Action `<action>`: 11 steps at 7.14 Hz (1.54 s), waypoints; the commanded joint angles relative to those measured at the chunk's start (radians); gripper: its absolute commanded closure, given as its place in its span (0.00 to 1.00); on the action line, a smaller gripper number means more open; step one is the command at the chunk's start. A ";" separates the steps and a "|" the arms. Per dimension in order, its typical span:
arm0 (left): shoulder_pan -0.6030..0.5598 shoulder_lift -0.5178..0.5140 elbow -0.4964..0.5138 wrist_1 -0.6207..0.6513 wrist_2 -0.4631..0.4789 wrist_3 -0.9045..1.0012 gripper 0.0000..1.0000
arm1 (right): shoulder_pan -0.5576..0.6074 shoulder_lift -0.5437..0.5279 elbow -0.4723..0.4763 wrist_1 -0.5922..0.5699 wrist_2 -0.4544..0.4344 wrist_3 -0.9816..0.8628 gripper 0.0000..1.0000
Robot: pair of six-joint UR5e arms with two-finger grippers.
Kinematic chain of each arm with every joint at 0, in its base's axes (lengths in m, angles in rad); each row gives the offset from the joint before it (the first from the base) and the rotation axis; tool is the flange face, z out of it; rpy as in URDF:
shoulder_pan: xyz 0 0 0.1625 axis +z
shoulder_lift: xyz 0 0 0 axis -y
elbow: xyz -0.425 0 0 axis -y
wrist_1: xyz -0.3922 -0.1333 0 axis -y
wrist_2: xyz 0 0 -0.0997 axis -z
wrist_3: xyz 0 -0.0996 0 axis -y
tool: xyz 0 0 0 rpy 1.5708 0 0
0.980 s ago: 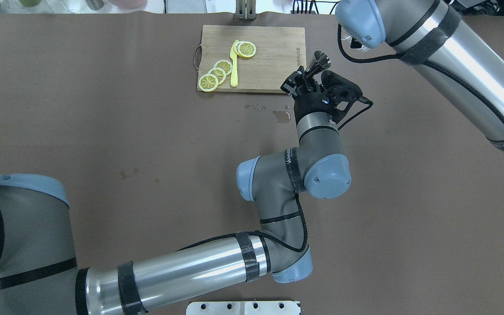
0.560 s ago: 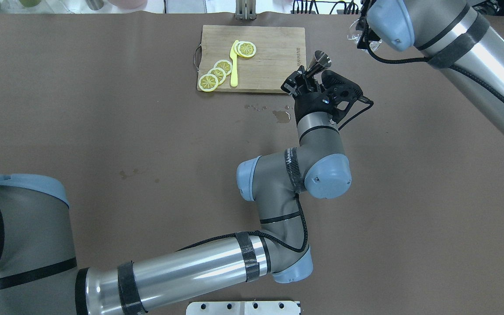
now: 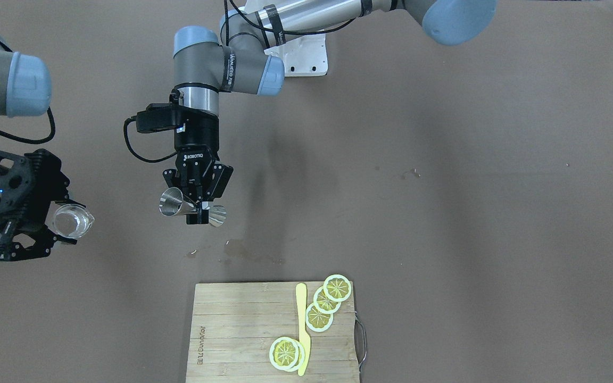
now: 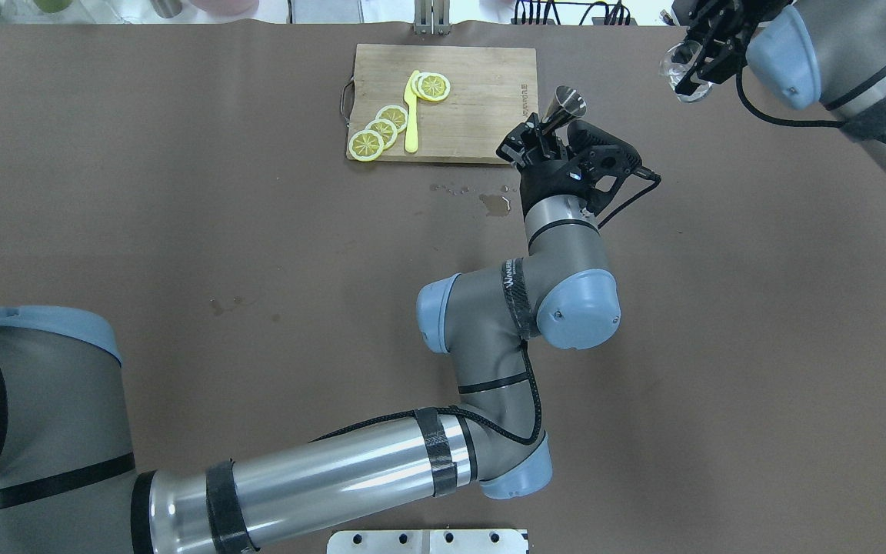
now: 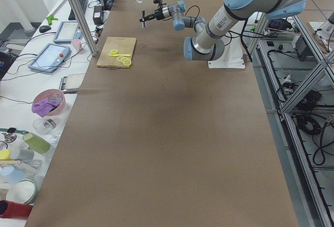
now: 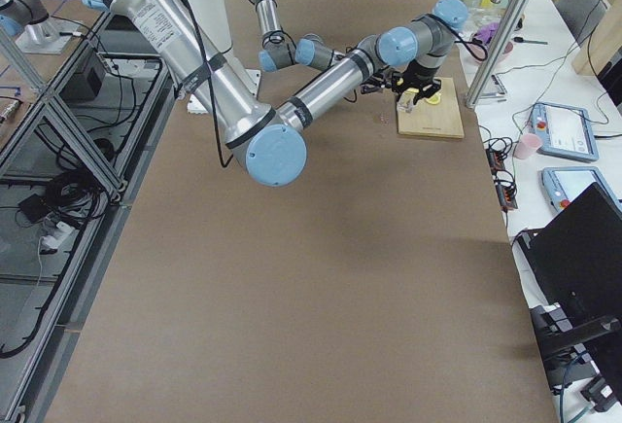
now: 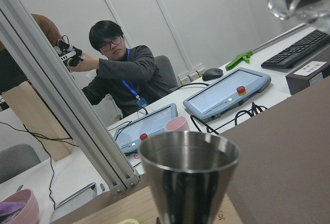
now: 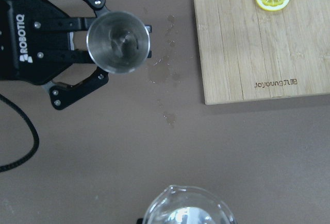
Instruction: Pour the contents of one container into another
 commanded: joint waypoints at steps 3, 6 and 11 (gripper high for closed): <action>-0.002 0.007 -0.036 -0.010 -0.004 -0.004 1.00 | 0.037 -0.227 -0.028 0.377 0.125 0.007 1.00; -0.002 0.050 -0.072 -0.074 -0.006 -0.010 1.00 | 0.042 -0.279 -0.144 0.551 0.251 0.010 1.00; 0.000 0.223 -0.226 -0.222 -0.006 -0.014 1.00 | 0.057 -0.318 -0.246 0.687 0.320 -0.002 1.00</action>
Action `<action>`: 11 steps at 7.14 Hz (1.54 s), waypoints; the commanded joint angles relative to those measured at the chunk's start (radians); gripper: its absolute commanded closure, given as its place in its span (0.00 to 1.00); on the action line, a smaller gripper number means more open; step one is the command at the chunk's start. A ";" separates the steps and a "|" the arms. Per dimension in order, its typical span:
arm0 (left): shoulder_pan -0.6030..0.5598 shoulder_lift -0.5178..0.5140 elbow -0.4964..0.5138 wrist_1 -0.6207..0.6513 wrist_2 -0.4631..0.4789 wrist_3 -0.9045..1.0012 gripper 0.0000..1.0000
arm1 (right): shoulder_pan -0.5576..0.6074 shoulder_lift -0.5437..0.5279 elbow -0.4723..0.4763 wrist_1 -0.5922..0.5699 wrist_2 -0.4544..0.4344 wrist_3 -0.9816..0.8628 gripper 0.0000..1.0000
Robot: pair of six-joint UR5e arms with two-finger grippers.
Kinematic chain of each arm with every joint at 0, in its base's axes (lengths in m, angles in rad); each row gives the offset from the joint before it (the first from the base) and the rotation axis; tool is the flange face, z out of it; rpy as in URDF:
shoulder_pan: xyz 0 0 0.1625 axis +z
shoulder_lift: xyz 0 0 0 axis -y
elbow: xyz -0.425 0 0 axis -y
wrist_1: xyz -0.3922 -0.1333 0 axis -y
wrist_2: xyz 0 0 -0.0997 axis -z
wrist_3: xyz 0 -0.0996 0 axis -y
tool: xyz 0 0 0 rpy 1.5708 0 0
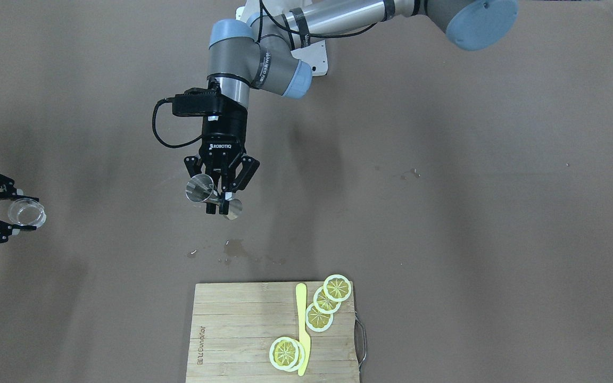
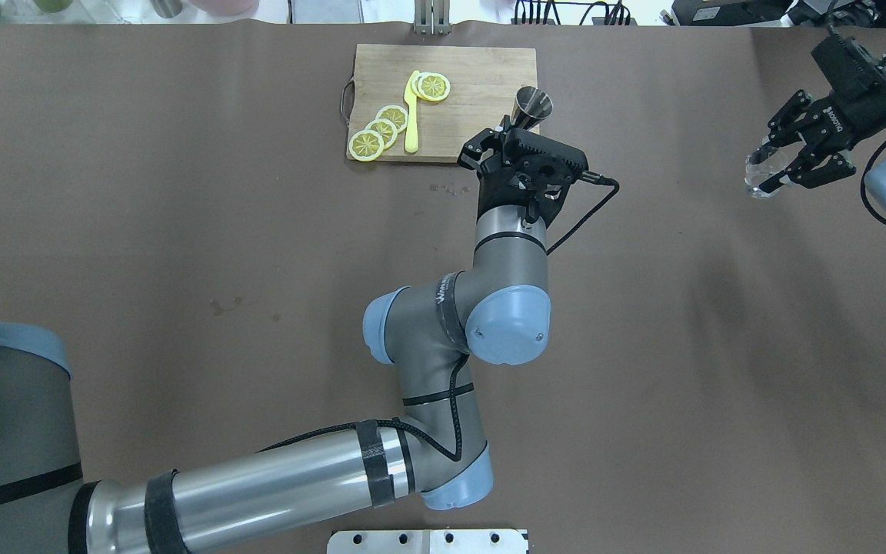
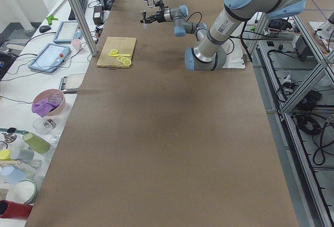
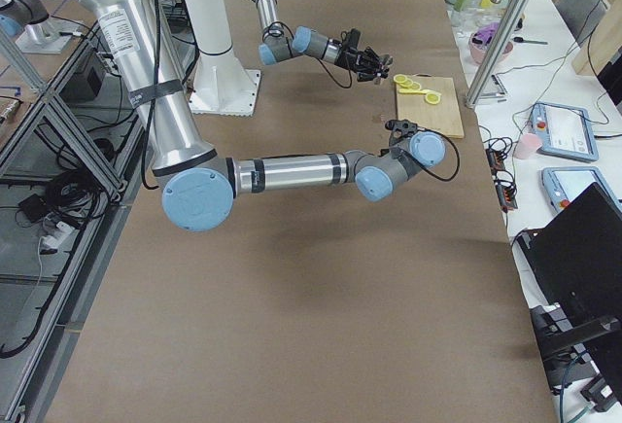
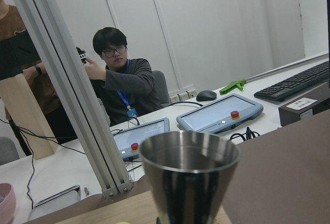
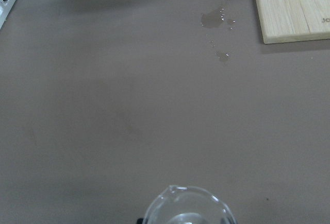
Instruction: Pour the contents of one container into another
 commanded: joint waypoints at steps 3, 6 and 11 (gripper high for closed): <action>-0.004 0.199 -0.140 -0.179 -0.002 0.001 1.00 | 0.005 -0.068 -0.084 0.182 0.061 0.038 1.00; -0.012 0.319 -0.192 -0.324 -0.007 0.014 1.00 | 0.011 -0.068 -0.158 0.339 0.095 0.084 1.00; -0.044 0.523 -0.300 -0.478 -0.099 0.015 1.00 | 0.032 -0.062 -0.284 0.751 0.094 0.376 1.00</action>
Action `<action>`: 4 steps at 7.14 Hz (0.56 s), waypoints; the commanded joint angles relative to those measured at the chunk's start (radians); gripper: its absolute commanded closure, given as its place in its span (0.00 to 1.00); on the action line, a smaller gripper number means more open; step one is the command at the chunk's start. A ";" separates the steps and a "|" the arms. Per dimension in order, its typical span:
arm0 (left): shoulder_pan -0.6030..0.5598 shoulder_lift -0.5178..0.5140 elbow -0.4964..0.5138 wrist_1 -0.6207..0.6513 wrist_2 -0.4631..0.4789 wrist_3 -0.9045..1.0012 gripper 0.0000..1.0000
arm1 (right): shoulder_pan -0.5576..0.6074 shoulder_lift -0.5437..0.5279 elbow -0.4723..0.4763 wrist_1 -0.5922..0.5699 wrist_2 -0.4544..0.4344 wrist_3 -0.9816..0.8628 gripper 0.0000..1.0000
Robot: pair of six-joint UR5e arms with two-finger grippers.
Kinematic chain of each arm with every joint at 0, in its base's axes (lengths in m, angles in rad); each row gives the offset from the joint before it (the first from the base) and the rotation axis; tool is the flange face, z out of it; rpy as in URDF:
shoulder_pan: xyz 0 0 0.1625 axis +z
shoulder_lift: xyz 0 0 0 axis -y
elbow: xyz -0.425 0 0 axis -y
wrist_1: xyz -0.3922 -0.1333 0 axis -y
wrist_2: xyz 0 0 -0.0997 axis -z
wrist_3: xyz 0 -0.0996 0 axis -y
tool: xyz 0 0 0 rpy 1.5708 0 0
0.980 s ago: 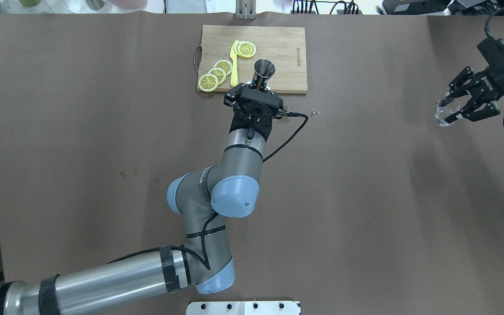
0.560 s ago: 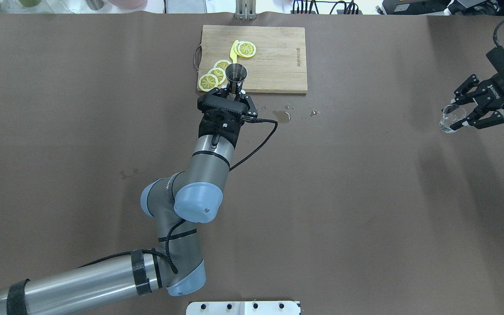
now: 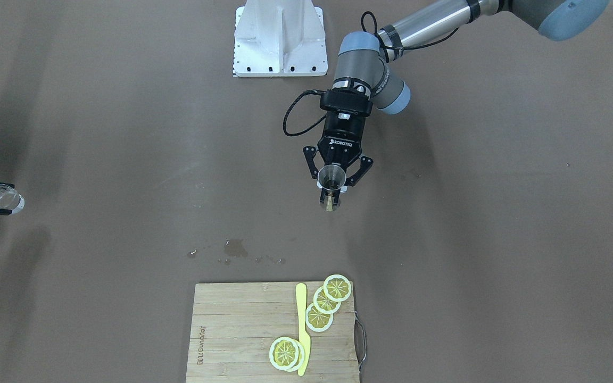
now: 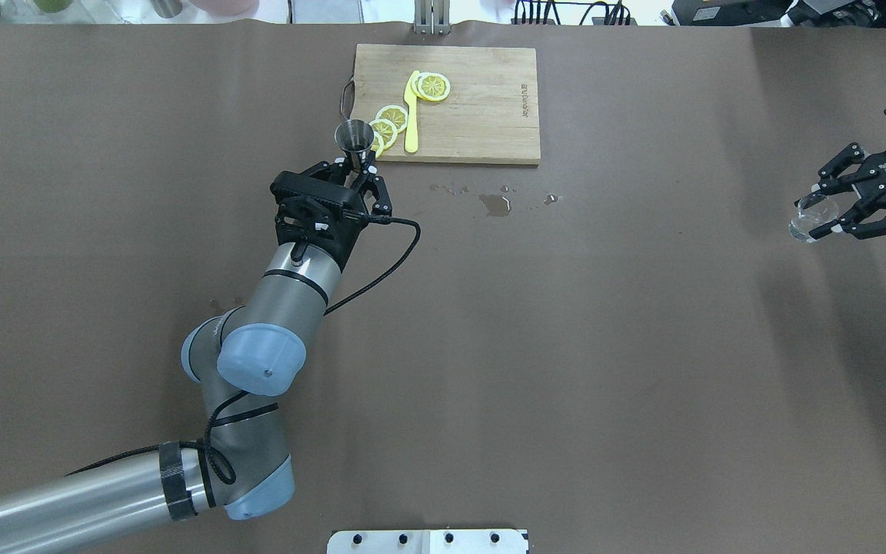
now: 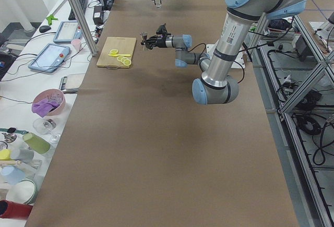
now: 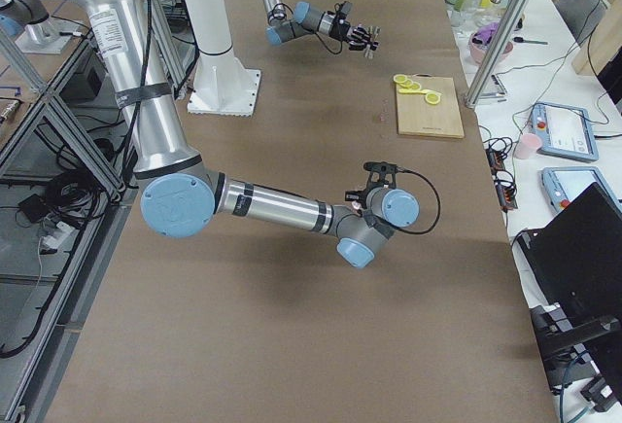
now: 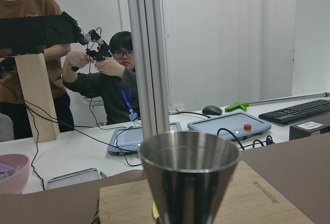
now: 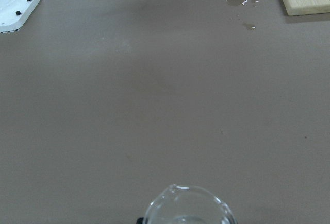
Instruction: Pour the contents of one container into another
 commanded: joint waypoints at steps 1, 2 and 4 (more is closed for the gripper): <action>-0.006 0.084 -0.013 -0.095 -0.009 0.000 1.00 | 0.003 0.002 -0.016 0.200 -0.048 0.197 1.00; -0.009 0.124 -0.034 -0.117 -0.012 0.000 1.00 | 0.003 0.009 -0.042 0.307 -0.094 0.283 1.00; -0.017 0.190 -0.057 -0.164 -0.042 0.008 1.00 | -0.016 0.035 -0.076 0.564 -0.261 0.541 1.00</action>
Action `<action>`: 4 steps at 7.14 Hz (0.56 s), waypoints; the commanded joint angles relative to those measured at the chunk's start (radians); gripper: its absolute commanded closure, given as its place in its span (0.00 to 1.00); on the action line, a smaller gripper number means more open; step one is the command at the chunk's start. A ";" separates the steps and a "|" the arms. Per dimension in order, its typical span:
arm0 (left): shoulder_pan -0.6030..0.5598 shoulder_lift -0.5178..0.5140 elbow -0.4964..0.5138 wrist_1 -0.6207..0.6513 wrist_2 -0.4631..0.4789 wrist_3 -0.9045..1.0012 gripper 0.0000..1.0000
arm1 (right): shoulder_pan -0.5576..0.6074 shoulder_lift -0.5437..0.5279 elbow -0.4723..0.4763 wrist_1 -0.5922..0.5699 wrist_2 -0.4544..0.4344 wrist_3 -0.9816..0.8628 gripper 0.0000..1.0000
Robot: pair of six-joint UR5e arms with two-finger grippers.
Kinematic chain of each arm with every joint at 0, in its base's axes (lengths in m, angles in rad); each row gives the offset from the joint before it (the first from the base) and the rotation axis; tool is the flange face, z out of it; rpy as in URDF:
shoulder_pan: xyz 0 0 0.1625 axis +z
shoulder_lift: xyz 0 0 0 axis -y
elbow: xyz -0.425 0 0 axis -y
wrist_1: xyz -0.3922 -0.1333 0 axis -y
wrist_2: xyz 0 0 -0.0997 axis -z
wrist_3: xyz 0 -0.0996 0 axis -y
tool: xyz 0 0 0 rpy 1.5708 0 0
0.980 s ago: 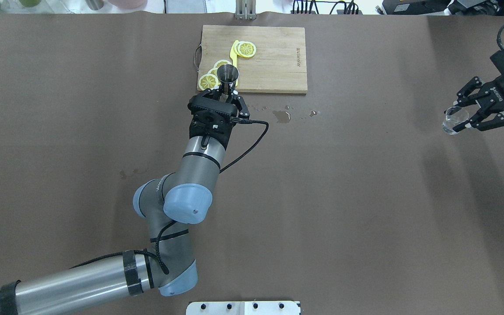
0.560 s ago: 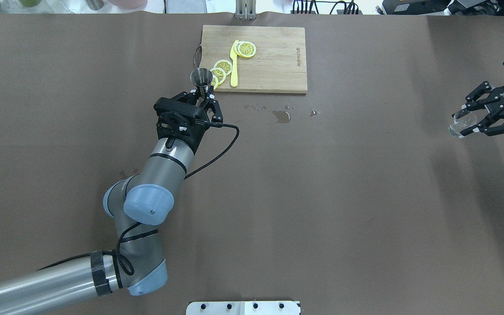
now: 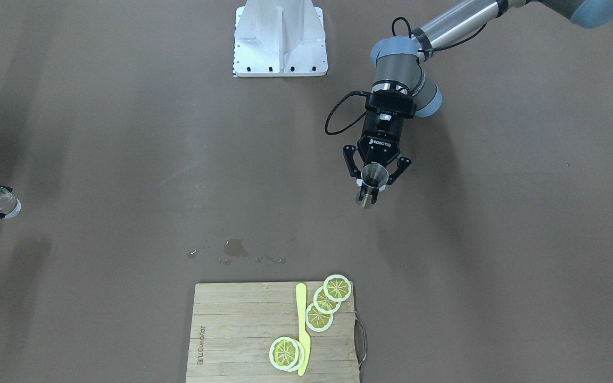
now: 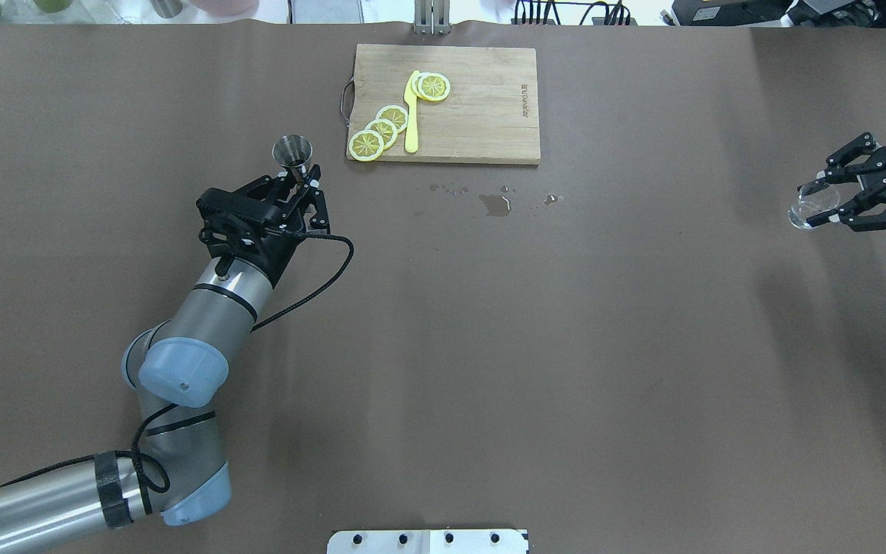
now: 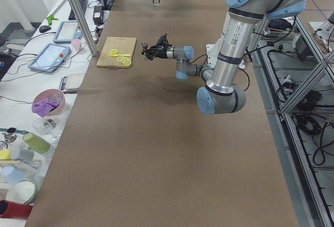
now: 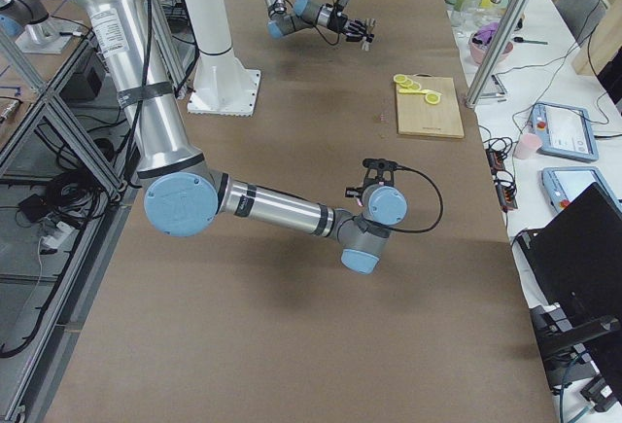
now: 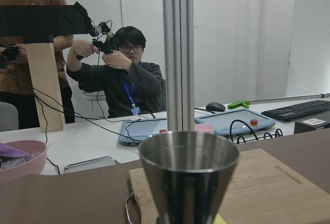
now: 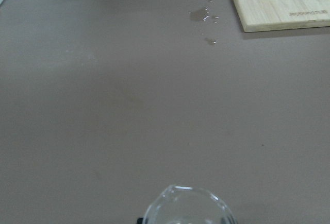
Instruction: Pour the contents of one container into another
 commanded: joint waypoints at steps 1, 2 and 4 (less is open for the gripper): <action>-0.004 0.070 -0.012 -0.067 -0.011 0.007 1.00 | -0.048 0.043 -0.040 0.247 -0.170 0.263 1.00; -0.004 0.096 -0.012 -0.102 -0.011 0.013 1.00 | -0.074 0.046 -0.043 0.272 -0.227 0.277 1.00; -0.007 0.128 -0.015 -0.130 -0.011 0.017 1.00 | -0.152 0.043 -0.029 0.348 -0.342 0.382 1.00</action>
